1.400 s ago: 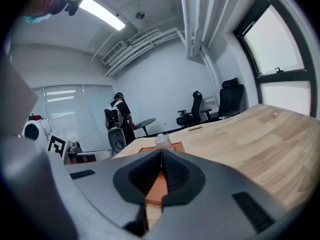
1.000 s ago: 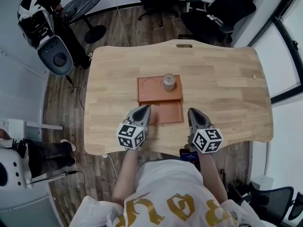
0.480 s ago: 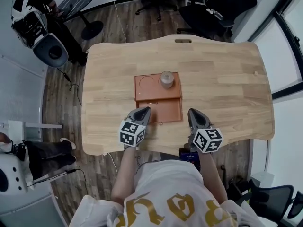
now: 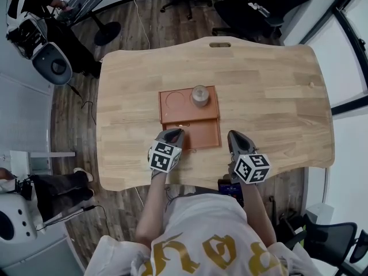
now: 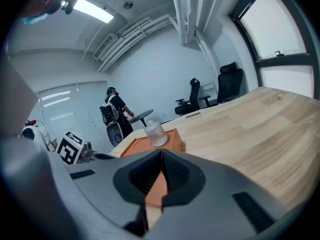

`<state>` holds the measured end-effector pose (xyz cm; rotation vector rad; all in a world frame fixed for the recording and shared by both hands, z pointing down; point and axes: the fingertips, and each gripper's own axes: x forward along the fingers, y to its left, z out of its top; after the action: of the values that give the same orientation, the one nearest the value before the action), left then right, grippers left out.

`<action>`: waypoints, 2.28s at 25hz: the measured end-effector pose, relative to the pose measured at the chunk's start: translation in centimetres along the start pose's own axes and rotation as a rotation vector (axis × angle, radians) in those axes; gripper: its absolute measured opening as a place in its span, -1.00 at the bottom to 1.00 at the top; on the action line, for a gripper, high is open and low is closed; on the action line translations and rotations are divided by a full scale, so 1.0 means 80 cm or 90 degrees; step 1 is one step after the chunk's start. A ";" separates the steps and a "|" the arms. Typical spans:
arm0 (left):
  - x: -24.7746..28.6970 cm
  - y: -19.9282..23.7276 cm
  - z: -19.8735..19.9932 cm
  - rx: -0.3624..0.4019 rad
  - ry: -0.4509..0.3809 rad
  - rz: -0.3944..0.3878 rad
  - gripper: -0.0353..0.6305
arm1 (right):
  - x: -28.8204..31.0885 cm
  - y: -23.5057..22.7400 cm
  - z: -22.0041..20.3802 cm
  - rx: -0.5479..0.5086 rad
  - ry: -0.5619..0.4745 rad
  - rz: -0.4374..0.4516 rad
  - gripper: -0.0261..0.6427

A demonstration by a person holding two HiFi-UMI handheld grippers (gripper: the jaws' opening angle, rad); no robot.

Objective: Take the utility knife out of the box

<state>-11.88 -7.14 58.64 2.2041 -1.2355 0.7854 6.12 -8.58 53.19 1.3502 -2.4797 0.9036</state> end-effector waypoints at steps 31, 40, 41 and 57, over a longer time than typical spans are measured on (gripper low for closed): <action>0.099 -0.020 -0.036 0.085 0.167 -0.066 -0.41 | 0.047 -0.035 -0.008 0.026 0.046 -0.018 -0.89; 0.108 -0.022 -0.046 0.109 0.200 -0.063 -0.32 | 0.048 -0.040 -0.012 0.026 0.053 -0.019 -0.89; 0.108 -0.022 -0.046 0.102 0.203 -0.066 -0.32 | 0.049 -0.040 -0.013 0.027 0.053 -0.019 -0.89; 0.100 -0.025 -0.050 0.127 0.230 -0.102 -0.32 | 0.040 -0.042 -0.023 0.040 0.055 -0.020 -0.89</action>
<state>-7.70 -8.29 66.70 2.1535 -0.8237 1.2192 6.75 -11.10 57.45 1.3362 -2.3781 1.0191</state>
